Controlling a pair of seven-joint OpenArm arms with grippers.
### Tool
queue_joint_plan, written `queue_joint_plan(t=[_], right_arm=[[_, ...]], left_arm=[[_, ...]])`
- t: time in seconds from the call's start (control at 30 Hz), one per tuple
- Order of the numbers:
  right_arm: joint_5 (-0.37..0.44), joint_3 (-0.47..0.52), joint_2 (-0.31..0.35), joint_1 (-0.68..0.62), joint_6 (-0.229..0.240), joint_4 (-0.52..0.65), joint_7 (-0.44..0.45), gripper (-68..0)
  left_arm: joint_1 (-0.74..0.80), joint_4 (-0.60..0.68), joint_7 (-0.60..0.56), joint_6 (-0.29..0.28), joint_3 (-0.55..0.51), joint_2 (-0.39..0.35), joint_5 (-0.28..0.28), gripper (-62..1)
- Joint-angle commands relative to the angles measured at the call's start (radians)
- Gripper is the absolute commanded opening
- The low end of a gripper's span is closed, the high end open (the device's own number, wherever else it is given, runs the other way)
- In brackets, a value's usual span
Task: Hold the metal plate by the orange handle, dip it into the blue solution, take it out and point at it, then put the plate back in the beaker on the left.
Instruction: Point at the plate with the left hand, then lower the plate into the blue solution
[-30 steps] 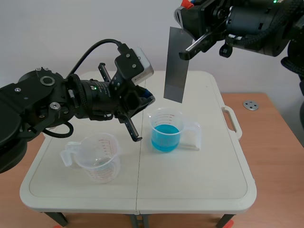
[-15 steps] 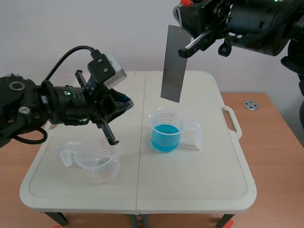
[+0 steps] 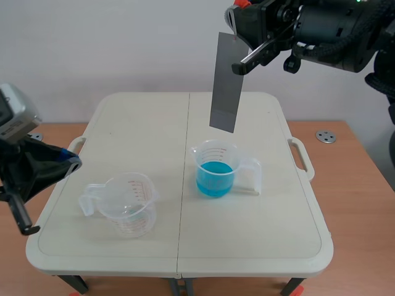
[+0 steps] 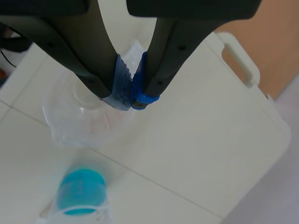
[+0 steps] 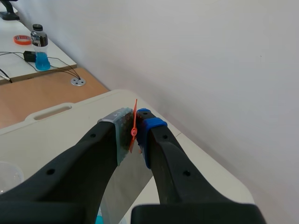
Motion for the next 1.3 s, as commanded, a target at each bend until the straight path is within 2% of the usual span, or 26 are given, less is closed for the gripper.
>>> queue_joint_plan(t=[0.0, 0.3, 0.47, 0.63, 0.87, 1.27], right_arm=[[0.014, 0.003, 0.005, 0.016, 0.005, 0.016, 0.018, -66.2], [0.010, 0.003, 0.005, -0.016, 0.005, 0.011, 0.025, -66.2], [0.010, 0.003, 0.005, -0.019, 0.005, -0.006, 0.027, -66.2], [0.005, 0.003, 0.005, -0.019, 0.005, -0.047, 0.046, -66.2], [-0.001, 0.002, 0.002, -0.018, 0.005, -0.109, 0.071, -66.2], [-0.132, 0.000, -0.004, -0.018, 0.005, -0.230, 0.242, -66.2]], left_arm=[[0.061, 0.020, -0.011, 0.006, -0.044, 0.004, -0.008, -59.2], [0.437, 0.069, -0.073, 0.006, -0.266, 0.005, -0.008, -59.2], [0.601, 0.068, -0.103, 0.006, -0.334, 0.021, -0.006, -59.2], [0.717, 0.066, -0.116, 0.006, -0.381, 0.064, 0.027, -59.2], [0.768, 0.060, -0.113, 0.006, -0.395, 0.106, 0.071, -59.2], [0.764, 0.058, -0.113, 0.005, -0.395, 0.109, 0.085, -59.2]])
